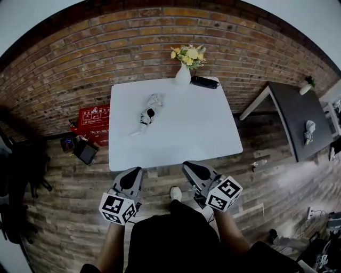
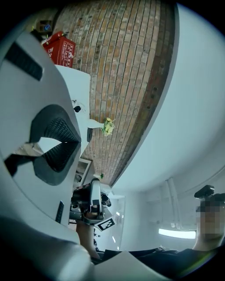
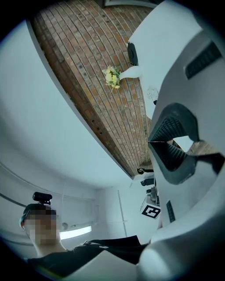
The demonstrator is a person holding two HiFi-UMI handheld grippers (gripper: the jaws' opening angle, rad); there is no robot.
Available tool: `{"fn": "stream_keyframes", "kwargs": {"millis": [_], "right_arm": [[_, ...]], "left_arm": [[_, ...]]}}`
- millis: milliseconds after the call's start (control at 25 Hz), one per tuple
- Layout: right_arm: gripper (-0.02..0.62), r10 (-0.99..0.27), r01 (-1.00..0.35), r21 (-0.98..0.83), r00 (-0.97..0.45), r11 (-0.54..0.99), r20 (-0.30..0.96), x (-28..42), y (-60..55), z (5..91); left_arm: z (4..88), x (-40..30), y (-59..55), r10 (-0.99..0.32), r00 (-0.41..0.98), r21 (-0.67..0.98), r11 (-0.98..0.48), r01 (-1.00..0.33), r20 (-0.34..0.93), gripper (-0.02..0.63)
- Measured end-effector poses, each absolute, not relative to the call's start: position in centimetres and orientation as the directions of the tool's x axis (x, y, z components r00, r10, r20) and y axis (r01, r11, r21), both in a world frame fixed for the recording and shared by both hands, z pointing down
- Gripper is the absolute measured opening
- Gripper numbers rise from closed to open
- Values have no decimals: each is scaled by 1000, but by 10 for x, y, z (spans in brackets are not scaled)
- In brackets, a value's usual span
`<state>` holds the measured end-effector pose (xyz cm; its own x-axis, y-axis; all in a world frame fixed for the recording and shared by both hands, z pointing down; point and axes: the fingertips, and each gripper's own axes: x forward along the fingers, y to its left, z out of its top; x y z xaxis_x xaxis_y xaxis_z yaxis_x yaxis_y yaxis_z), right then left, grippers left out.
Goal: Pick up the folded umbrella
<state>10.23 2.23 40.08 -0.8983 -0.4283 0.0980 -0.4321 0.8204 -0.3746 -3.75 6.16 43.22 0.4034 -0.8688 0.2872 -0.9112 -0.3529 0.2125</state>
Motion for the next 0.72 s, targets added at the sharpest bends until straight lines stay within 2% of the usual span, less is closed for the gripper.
{"fn": "stream_keyframes", "kwargs": {"millis": [720], "right_arm": [[22,-296,-310,-394,-950,865,98,123,-85,422]], "left_arm": [[439,-4,-35,-902,297,202,-242,-949,315,14]]}}
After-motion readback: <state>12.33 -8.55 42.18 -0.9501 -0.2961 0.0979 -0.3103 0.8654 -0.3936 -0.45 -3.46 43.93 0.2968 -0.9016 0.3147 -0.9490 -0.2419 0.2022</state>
